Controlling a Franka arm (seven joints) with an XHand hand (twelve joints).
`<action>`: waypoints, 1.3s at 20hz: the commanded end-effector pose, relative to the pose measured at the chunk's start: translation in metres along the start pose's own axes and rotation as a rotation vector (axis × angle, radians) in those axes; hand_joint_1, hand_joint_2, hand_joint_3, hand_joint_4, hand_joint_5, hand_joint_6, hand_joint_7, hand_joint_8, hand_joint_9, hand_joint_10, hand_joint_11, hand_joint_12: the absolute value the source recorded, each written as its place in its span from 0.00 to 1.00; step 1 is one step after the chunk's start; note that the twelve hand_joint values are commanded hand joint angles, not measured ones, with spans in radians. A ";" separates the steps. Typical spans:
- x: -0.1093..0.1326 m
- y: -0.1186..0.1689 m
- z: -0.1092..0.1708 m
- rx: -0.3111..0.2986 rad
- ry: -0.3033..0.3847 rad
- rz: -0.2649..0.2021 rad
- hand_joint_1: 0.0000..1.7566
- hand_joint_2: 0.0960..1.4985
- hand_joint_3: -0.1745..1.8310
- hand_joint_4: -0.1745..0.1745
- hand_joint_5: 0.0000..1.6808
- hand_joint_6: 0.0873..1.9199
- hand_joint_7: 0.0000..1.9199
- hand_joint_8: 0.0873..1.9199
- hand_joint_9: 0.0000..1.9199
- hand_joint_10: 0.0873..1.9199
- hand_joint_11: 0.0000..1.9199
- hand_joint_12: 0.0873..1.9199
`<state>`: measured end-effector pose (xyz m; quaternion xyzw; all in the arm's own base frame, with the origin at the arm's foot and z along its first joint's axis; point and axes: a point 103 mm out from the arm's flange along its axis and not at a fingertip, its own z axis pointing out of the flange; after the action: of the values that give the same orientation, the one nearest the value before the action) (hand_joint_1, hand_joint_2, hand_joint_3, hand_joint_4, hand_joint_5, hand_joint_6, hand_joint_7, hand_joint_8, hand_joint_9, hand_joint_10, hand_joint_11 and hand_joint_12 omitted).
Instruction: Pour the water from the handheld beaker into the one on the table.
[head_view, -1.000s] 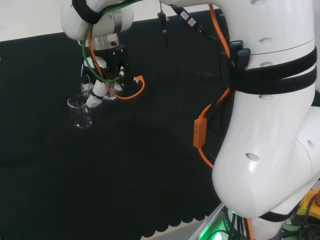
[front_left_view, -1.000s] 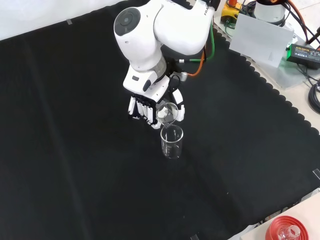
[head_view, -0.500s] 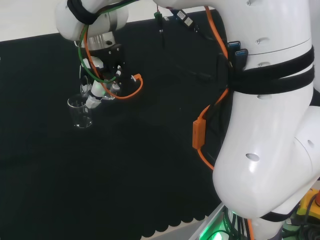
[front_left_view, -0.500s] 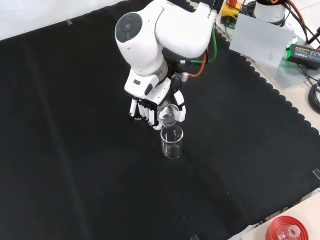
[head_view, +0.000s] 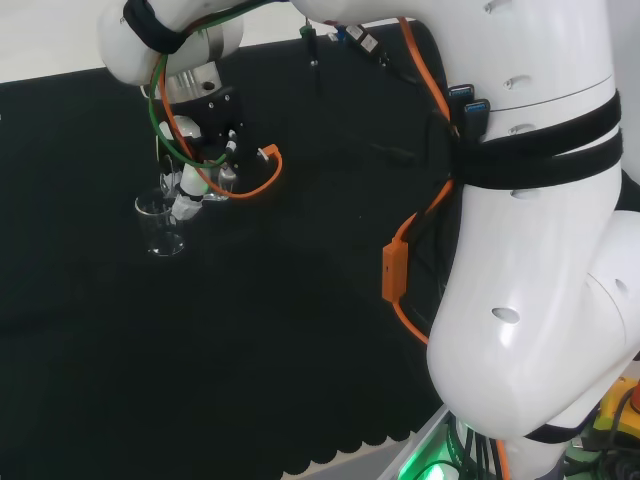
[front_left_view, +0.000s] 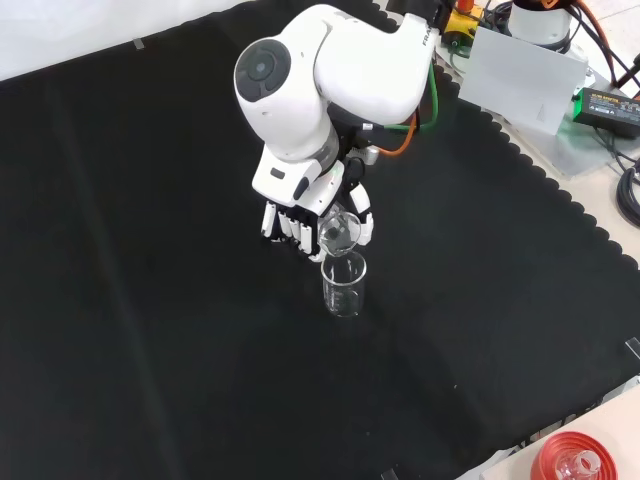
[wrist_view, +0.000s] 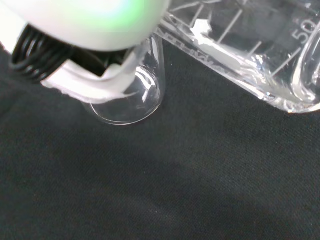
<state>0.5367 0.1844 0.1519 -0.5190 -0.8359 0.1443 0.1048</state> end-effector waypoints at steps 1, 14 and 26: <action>0.001 0.000 -0.001 0.009 -0.015 0.002 0.75 0.27 0.52 0.55 0.81 0.27 0.88 0.00 0.61 0.20 0.31 0.62; 0.005 -0.002 -0.007 0.020 -0.071 0.015 0.75 0.27 0.52 0.56 0.81 0.27 0.88 0.00 0.61 0.19 0.32 0.62; 0.006 -0.006 -0.019 0.031 -0.140 0.029 0.75 0.27 0.52 0.57 0.81 0.27 0.88 0.00 0.61 0.19 0.32 0.61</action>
<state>0.5356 0.1884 0.1677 -0.5180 -0.8324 0.1874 0.0607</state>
